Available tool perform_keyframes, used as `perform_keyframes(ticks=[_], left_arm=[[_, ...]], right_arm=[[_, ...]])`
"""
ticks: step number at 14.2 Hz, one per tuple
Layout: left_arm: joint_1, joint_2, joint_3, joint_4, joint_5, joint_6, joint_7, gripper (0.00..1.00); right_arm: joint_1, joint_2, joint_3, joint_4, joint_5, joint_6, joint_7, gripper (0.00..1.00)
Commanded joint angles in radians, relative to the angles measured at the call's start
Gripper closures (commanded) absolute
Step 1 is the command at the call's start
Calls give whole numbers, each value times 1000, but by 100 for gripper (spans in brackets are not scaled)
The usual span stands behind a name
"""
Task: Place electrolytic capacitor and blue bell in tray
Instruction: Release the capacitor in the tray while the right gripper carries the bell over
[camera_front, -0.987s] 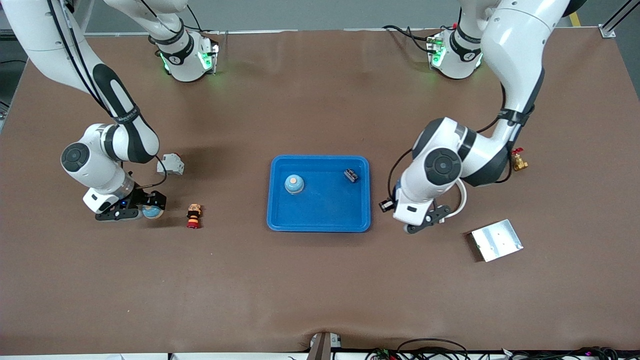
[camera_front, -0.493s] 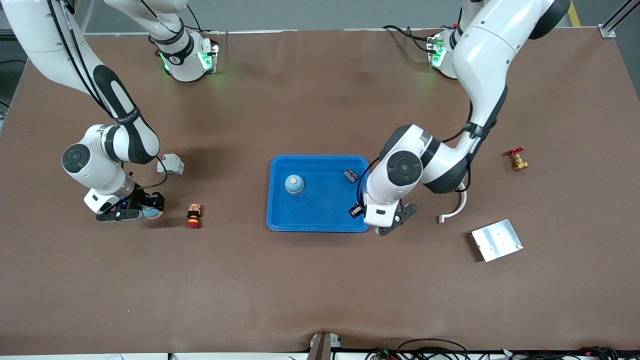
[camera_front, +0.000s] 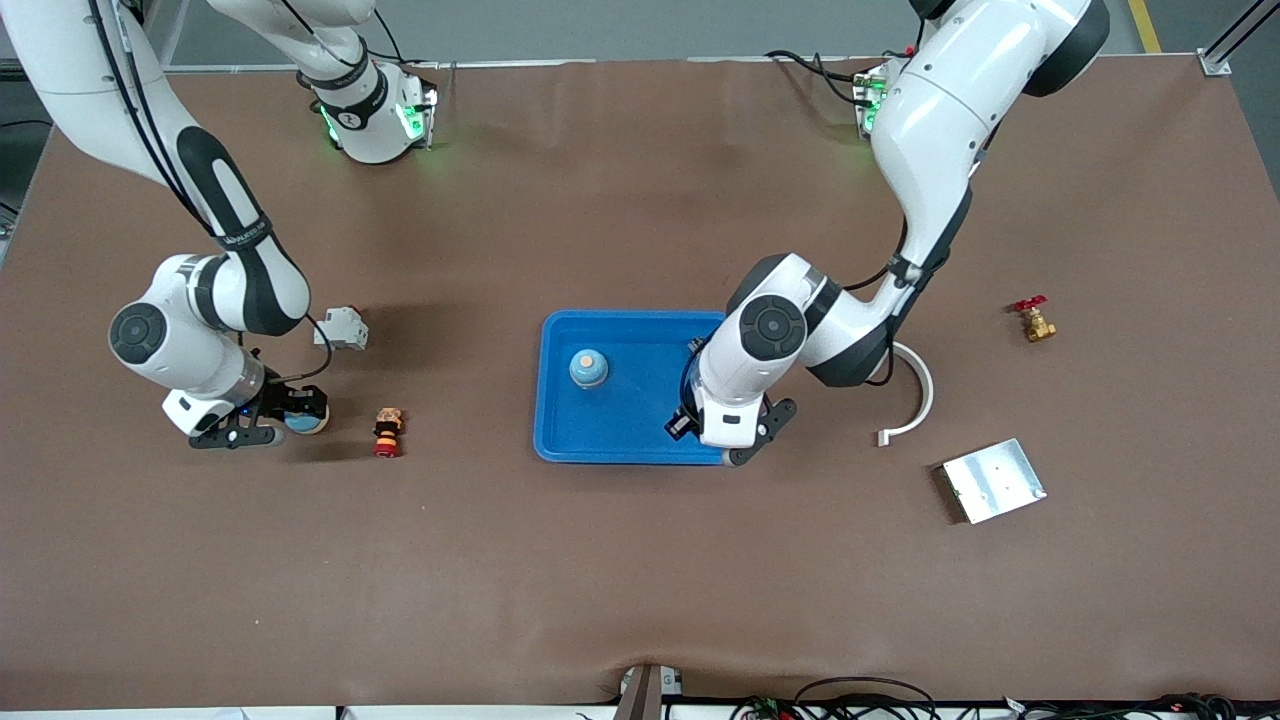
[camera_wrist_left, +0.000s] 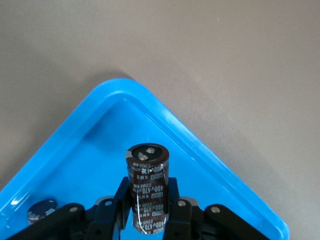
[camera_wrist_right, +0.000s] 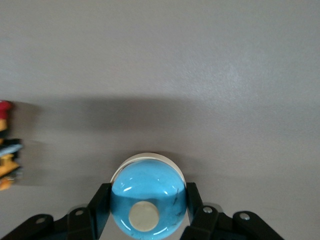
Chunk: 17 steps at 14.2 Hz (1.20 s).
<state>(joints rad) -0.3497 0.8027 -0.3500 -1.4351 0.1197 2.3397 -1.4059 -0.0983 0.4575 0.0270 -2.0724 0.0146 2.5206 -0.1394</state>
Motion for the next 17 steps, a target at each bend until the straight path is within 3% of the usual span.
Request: perform_keyframes(ticks=[1, 10, 14, 17], left_arm=[[-20, 38, 11, 24, -6, 12, -10, 97], [-29, 81, 26, 19, -3, 12, -10, 93], [-31, 92, 29, 18, 0, 10, -10, 93], [-31, 92, 34, 18, 0, 10, -16, 93]], right_arm=[[31, -68, 4, 31, 7, -130, 82, 100], [201, -296, 4, 43, 5, -373, 437, 100], [272, -293, 4, 84, 14, -395, 562, 100], [366, -267, 2, 112, 91, -356, 710, 100]])
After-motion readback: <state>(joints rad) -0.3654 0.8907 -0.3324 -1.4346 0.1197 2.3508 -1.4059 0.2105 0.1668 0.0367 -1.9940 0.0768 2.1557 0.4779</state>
